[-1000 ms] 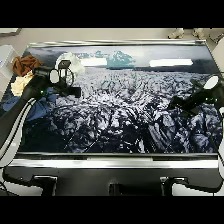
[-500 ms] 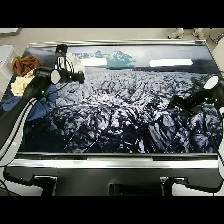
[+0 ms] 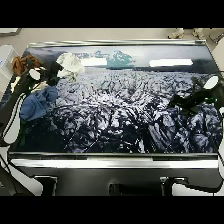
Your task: Fold the clothes and pants, and hang the long-sleeved shirts on hangers.
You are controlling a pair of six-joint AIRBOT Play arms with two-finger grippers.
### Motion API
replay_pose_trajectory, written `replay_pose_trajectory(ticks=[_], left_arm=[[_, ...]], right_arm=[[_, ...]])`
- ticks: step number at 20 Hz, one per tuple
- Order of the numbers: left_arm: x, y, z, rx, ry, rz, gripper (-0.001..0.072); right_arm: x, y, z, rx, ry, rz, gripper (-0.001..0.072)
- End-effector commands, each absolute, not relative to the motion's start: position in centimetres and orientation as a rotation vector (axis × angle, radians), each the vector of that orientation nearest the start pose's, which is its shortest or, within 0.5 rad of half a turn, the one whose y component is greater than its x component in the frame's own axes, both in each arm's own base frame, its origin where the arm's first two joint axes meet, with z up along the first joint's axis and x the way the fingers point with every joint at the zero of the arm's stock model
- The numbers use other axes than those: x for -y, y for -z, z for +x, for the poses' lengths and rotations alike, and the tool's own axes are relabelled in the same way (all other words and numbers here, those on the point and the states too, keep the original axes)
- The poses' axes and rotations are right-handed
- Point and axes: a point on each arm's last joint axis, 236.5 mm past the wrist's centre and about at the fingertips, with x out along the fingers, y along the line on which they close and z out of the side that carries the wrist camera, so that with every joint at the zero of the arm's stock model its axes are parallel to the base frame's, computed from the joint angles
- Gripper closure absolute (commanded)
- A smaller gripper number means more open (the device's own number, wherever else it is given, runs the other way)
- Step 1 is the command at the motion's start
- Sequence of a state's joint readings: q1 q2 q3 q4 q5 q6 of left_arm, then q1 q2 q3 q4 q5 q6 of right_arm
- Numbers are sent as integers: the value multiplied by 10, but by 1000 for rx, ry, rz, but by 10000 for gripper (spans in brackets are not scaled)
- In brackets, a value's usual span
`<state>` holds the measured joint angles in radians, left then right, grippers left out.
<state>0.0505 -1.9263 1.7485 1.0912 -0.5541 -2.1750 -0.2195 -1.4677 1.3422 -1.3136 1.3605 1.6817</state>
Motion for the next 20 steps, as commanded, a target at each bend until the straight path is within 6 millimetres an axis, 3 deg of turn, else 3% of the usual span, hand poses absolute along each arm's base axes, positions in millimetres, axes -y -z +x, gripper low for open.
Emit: replay_pose_trajectory(ticks=[1, 8, 12, 13, 15, 16, 17, 18, 20], left_arm=[[16, 18, 674, -627, -162, -1307, -5], [7, 48, 707, -447, -221, -1414, -4], [18, 42, 723, -411, -188, -1410, 0], [18, 42, 725, -402, -186, -1408, 87], [21, 43, 727, -397, -184, -1406, 129], [22, 44, 726, -401, -184, -1406, 228], [23, 45, 726, -408, -182, -1406, 514], [25, 45, 725, -417, -176, -1403, 676], [36, 37, 723, -459, -140, -1394, 685]], right_arm=[[26, 5, 388, -1442, 94, 482, 43], [26, 5, 387, -1447, 93, 482, 43], [25, 5, 387, -1447, 91, 485, 43], [24, 5, 386, -1454, 89, 486, 43], [23, 5, 382, -1472, 87, 486, 42], [23, 5, 380, -1479, 86, 486, 42], [23, 5, 379, -1483, 86, 486, 42], [23, 5, 379, -1483, 85, 486, 42], [24, 5, 382, -1469, 88, 485, 42]])
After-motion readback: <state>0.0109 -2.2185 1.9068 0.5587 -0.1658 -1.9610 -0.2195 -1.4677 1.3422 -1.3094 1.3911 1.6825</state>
